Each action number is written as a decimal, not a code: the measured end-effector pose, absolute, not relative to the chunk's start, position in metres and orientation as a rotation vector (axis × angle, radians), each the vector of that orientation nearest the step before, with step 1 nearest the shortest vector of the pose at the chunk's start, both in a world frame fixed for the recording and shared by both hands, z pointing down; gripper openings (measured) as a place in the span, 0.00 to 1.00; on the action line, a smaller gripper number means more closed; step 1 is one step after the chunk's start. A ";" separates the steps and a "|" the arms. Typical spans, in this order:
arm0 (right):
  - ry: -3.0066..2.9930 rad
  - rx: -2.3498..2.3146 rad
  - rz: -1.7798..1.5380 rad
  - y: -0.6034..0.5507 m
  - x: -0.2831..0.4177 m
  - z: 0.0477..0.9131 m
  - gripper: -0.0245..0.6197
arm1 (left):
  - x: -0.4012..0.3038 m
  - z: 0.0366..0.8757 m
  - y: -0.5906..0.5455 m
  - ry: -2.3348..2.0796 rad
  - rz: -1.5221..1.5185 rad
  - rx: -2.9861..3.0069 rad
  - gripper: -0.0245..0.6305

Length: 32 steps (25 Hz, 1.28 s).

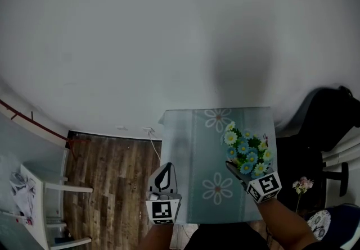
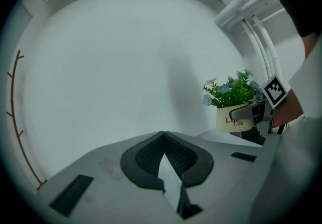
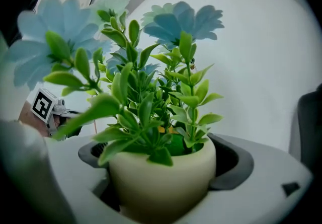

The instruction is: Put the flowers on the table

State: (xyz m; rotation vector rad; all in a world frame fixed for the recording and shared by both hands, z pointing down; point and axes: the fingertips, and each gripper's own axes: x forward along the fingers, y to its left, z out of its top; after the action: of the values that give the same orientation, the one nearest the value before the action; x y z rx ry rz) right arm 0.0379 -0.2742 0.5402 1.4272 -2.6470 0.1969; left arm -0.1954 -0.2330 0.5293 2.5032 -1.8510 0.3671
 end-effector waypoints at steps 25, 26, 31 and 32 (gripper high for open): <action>-2.622 1.327 0.298 -0.314 0.021 0.638 0.92 | -0.189 0.596 -0.274 -1.773 0.428 2.473 0.04; -2.617 1.328 0.301 -0.314 0.021 0.642 0.92 | -0.189 0.600 -0.273 -1.764 0.436 2.466 0.04; -2.597 1.317 0.298 -0.320 0.021 0.659 0.92 | -0.192 0.616 -0.277 -1.742 0.447 2.429 0.04; -2.593 1.312 0.296 -0.321 0.021 0.663 0.92 | -0.193 0.619 -0.278 -1.741 0.449 2.426 0.04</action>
State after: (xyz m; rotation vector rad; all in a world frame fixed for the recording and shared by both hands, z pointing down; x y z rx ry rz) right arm 0.0211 -0.3209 0.6635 1.3116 -2.5934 0.2959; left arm -0.1928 -0.2781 0.6190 2.4262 -1.7408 0.4494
